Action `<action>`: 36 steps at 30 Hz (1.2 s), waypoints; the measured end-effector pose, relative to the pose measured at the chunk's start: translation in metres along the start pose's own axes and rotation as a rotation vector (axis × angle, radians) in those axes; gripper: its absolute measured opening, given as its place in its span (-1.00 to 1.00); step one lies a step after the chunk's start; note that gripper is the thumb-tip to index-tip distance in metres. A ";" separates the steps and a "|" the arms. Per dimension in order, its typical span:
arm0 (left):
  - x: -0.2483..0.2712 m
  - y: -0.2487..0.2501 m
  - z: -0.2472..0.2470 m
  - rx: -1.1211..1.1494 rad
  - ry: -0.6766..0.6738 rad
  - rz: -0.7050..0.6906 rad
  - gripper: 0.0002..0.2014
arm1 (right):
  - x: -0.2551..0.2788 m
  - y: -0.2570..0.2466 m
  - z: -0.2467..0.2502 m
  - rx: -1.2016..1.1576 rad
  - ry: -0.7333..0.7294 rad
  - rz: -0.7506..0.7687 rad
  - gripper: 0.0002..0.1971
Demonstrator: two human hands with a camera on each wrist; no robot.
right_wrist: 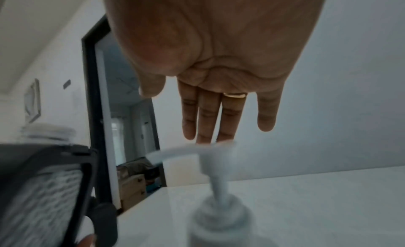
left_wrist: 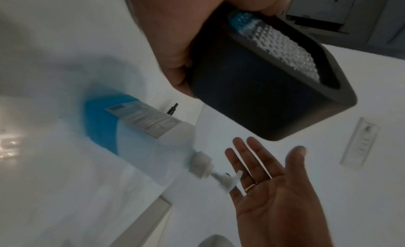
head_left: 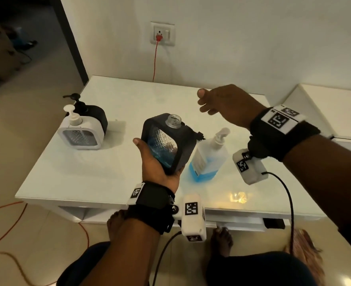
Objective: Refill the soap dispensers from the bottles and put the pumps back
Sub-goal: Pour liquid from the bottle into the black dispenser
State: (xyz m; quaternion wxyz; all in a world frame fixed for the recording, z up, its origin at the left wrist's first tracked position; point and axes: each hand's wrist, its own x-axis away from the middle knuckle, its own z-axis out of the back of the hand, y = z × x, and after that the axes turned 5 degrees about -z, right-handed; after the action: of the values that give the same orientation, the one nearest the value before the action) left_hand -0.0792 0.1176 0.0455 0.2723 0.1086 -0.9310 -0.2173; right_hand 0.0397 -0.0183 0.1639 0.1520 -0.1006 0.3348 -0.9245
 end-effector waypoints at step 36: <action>-0.011 -0.060 0.002 -0.387 0.049 0.217 -0.35 | -0.014 0.034 -0.029 0.060 -0.191 -0.346 -0.03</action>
State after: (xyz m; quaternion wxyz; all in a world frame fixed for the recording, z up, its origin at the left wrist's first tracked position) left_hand -0.0658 0.0686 0.0112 0.3325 -0.0414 -0.8714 -0.3584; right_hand 0.0514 -0.0210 0.1193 0.0249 -0.2394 0.2688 -0.9326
